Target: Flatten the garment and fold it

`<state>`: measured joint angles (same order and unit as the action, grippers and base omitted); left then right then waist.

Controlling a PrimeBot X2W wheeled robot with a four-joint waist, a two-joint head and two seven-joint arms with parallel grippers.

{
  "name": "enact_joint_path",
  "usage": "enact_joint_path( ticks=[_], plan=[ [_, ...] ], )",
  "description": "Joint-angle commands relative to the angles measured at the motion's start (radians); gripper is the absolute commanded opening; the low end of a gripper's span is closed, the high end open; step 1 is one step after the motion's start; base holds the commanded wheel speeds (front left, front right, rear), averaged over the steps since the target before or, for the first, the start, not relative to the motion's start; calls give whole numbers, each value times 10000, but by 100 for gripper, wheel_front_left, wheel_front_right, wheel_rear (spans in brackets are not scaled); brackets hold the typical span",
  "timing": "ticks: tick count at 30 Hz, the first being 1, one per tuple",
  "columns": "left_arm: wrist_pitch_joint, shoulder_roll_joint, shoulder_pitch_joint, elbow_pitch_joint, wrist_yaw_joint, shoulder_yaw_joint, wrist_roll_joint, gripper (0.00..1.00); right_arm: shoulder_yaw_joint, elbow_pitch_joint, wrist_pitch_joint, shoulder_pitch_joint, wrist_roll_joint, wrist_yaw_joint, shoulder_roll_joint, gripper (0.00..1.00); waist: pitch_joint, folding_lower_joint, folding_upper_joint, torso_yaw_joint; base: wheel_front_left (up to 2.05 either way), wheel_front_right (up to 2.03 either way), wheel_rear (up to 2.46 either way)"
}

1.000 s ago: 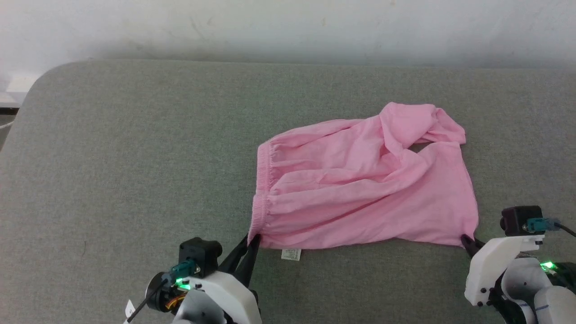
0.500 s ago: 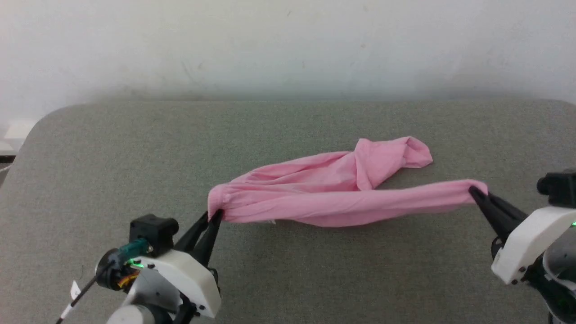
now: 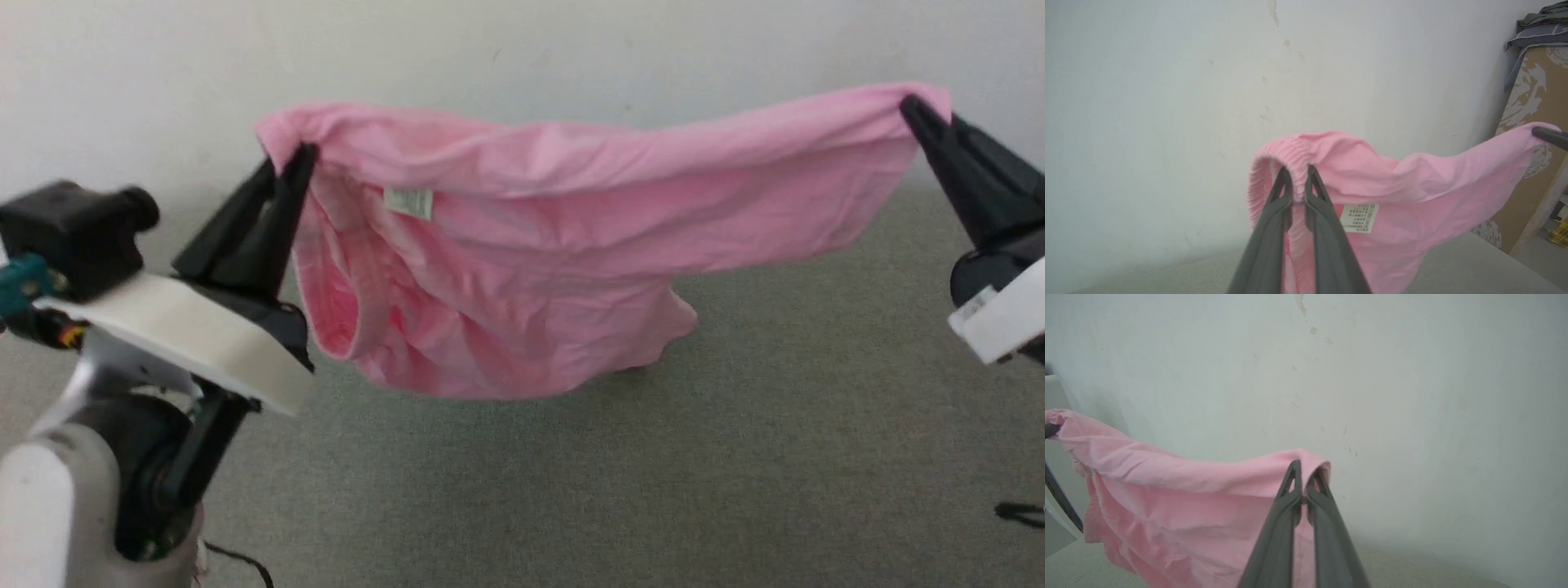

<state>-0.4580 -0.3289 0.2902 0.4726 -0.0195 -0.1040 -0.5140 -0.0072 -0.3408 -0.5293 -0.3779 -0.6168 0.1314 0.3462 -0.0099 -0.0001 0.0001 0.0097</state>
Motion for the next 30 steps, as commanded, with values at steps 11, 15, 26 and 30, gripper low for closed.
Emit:
enact_joint_path(
  ticks=[11,15,26,30],
  plan=[
    [-944,-368,2845,-711,22,242,-474,0,780,610,-113,-2953,747,-7,697,0,1301,1,-1,-134,0,0,0],
    [-1315,-386,4109,-1515,143,109,-667,0,1290,1342,124,-4400,944,-7,1097,0,2293,1,-1,-227,0,0,0],
    [-771,-418,8711,-5233,679,-59,-312,0,2806,4841,2161,-8966,1833,-7,1355,0,4840,1,-1,-626,0,0,0],
    [24,-219,10028,-6543,716,-71,-63,0,3193,6183,3070,-10089,2165,-7,1055,0,5413,1,-1,-734,0,0,0]
  ],
)
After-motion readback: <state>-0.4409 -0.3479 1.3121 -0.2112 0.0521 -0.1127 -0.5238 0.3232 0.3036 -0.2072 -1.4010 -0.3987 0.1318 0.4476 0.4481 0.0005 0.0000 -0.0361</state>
